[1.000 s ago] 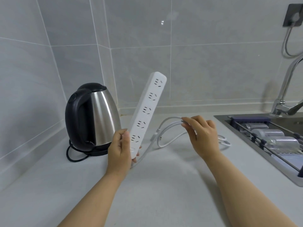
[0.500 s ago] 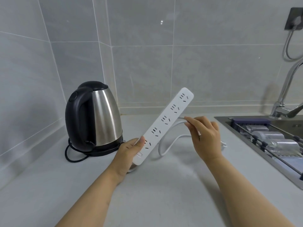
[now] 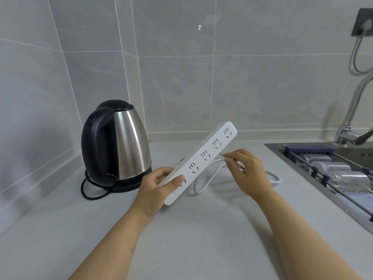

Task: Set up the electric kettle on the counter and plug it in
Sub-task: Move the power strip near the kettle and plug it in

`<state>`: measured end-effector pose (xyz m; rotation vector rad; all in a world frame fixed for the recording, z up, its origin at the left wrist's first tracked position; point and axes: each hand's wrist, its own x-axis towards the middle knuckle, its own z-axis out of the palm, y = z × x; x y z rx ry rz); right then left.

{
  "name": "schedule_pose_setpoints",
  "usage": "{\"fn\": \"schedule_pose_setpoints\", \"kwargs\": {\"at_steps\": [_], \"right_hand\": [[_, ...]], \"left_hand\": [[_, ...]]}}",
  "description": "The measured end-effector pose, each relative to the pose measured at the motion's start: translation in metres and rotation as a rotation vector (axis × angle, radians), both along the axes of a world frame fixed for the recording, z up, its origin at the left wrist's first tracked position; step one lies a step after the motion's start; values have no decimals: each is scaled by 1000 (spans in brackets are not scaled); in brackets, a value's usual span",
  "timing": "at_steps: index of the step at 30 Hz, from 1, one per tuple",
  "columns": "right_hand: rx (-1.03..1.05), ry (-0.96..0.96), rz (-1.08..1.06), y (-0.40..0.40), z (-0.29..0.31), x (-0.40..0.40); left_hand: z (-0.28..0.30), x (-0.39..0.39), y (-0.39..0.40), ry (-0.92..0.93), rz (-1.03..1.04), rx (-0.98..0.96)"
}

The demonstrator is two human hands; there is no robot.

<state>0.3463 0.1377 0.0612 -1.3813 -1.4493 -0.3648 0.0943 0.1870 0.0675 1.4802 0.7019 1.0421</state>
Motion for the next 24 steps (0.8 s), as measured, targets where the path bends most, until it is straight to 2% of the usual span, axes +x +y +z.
{"fn": "schedule_pose_setpoints", "kwargs": {"at_steps": [3,5,10,12,14,16,19,24], "right_hand": [[166,91,-128,-4,8,-2],[255,7,-175,-11,16,-3],[-8,-517,18,-15,20,-39],[-126,-641,74,-6,12,-56],[-209,-689,110,1,6,-66],[-219,-703,112,3,5,-68],[-77,-712,78,0,6,-64],[74,-532,37,-6,14,-65]], "left_hand": [[-3,-2,1,137,147,257],[-6,-3,0,284,236,479],[-10,-3,5,405,324,992],[-12,0,8,422,325,1213],[-12,1,7,404,317,1328],[-11,2,5,383,319,1352],[-5,2,2,321,369,1272],[1,-7,3,-35,393,850]]}}
